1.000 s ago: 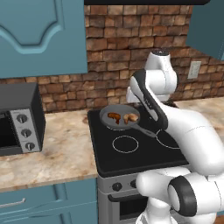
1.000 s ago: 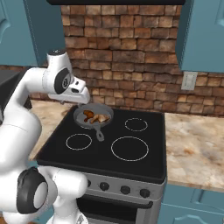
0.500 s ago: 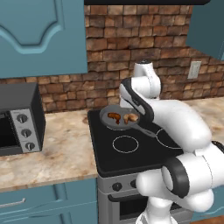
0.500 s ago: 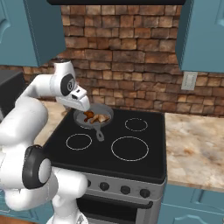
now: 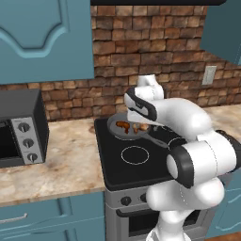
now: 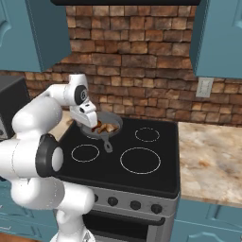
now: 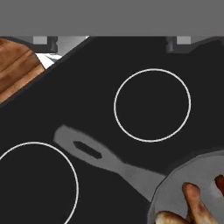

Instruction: Take the chicken drumsticks from the pan and place one on each plate on the dining counter.

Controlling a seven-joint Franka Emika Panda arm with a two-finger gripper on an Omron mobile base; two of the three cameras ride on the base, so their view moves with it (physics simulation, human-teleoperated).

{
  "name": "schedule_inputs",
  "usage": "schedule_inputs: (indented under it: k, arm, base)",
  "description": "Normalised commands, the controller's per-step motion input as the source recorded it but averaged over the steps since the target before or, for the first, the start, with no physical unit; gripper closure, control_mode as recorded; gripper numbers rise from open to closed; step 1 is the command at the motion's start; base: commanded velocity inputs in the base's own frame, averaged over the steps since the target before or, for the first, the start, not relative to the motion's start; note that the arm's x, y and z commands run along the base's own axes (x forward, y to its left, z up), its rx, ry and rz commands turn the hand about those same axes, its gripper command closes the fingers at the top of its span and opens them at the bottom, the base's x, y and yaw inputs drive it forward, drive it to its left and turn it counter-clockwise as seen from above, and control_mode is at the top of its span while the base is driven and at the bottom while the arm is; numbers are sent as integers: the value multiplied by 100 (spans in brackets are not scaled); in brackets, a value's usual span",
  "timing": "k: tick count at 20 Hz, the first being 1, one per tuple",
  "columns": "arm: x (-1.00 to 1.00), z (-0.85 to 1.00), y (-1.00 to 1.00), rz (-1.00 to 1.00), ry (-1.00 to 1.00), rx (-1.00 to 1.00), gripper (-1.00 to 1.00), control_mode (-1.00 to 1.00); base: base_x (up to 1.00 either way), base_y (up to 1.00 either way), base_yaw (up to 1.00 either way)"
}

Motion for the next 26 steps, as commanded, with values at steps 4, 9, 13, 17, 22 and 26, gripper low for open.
schedule_inputs:
  k: [4,9,13,17,22,26]
  arm:
    - [30,-43,-4,-6,0,0,-100,-100]
    - [39,-24,-1,0,2,0,-100,-100]
    - [47,-15,-9,0,3,0,-100,-100]
    - [46,-18,-12,0,3,0,-100,-100]
    - [36,-28,-1,0,3,-4,-100,-100]
    - [35,-34,11,0,4,-11,-100,-100]
  base:
    - [0,0,0]
    - [0,0,0]
    - [0,0,0]
    - [0,0,0]
    - [0,0,0]
    - [0,0,0]
